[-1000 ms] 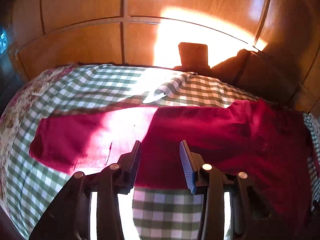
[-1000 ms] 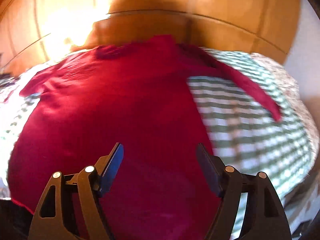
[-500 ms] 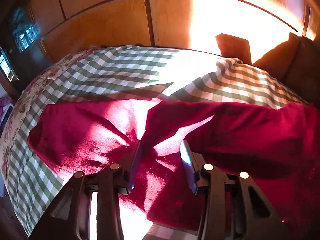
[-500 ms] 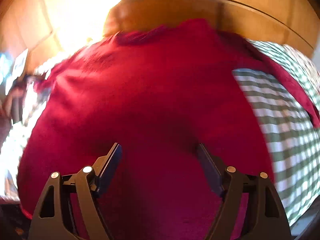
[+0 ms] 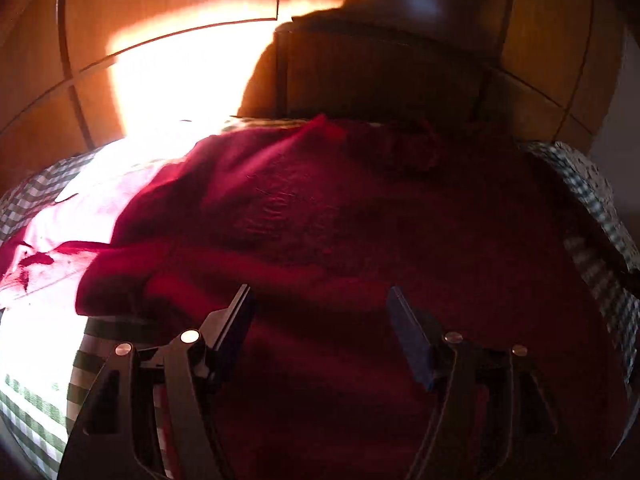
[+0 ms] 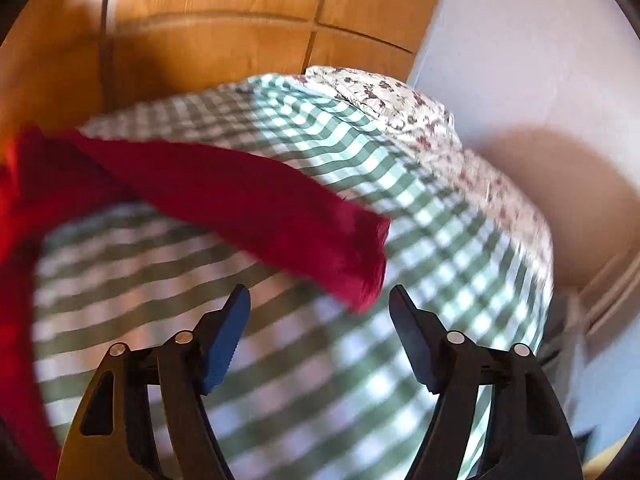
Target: Fold small clothes
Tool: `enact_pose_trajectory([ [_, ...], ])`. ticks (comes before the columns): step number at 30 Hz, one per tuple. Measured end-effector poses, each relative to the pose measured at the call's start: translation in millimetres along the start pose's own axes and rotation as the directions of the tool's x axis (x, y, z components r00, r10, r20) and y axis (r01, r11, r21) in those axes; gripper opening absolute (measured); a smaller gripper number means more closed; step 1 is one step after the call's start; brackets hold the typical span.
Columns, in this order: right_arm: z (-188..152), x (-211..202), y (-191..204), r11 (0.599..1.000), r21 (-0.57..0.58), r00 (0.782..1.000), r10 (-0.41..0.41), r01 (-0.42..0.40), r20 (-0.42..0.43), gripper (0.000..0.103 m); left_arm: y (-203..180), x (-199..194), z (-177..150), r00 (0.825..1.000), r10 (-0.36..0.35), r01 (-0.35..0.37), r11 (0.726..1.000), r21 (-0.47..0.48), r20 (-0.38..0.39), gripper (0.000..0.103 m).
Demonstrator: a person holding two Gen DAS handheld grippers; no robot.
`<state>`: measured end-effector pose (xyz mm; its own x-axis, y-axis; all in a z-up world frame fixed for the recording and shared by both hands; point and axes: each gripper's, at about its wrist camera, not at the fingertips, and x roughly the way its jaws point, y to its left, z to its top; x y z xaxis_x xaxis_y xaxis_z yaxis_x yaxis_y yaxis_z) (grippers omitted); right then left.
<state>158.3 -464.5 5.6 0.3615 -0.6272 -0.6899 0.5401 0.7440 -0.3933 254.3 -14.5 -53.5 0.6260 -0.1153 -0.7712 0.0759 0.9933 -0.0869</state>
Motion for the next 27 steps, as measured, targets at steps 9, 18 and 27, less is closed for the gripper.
enact_pose_trajectory([
  [9, 27, -15, -30, 0.997, -0.015, 0.997, 0.073, -0.073, 0.013, 0.004, -8, 23, -8, 0.999, 0.037, -0.037, 0.999, 0.011, -0.019, 0.076],
  [18, 85, -43, -105, 0.987, 0.129, 0.995, 0.085, -0.091, 0.056, 0.004, -5, 26, -10, 0.999, 0.035, -0.035, 0.999, 0.008, -0.017, 0.078],
  [27, 134, 67, -104, 0.944, 0.307, 0.981, 0.163, -0.125, -0.101, 0.033, -7, 27, -11, 0.999, 0.049, -0.049, 0.999, 0.013, -0.019, 0.08],
])
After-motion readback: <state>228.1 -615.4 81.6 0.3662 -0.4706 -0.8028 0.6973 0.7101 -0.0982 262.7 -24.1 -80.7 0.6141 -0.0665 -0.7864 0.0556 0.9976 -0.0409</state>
